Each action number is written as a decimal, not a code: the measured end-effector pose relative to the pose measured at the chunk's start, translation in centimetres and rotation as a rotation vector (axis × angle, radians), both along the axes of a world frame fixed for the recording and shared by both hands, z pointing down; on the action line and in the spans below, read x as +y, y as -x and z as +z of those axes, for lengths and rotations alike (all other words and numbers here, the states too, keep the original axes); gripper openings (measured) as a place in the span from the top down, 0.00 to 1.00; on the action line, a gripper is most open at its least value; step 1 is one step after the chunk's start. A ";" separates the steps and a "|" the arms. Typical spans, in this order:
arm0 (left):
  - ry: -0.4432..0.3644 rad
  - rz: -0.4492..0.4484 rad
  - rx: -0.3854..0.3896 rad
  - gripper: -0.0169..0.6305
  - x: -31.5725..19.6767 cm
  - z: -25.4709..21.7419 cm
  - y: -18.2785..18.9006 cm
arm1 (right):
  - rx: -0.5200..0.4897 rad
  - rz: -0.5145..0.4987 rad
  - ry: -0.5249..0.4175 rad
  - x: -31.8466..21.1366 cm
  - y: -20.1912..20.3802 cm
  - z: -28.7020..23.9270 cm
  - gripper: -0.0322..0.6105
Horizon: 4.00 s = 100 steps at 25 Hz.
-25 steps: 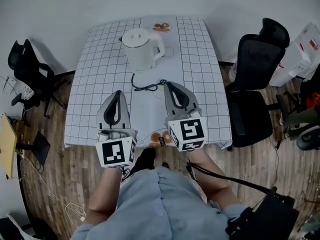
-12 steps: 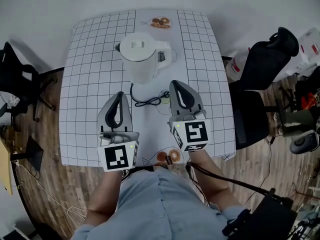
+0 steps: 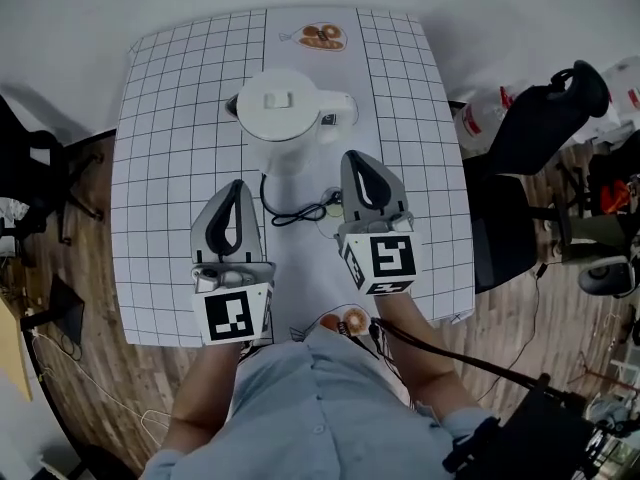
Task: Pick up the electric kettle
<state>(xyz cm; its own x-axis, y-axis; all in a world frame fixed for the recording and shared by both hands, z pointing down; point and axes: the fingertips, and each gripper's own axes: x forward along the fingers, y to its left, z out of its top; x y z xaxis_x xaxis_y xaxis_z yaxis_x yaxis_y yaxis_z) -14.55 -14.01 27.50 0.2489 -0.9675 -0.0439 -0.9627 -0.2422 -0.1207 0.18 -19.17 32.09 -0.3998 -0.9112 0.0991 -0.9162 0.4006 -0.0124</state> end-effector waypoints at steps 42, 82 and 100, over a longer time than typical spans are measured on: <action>0.182 -0.096 0.080 0.97 -8.1 10.5 5.7 | 0.019 0.158 0.123 -14.7 -0.1 11.2 0.88; 0.061 -0.019 0.106 0.98 -4.5 4.6 2.2 | -0.314 0.390 -0.041 -12.7 -12.6 -2.0 0.86; 0.059 0.135 0.076 0.97 -2.0 3.5 -4.4 | -0.257 0.632 -0.012 -2.6 -25.3 3.1 0.85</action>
<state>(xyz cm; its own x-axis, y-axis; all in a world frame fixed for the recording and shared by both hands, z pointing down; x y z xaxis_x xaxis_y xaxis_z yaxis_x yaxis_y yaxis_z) -10.17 -16.06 31.03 0.3753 -0.9268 -0.0112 -0.9266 -0.3749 -0.0307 25.51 -21.79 35.22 0.1998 -0.9780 0.0604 -0.9427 -0.2087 -0.2602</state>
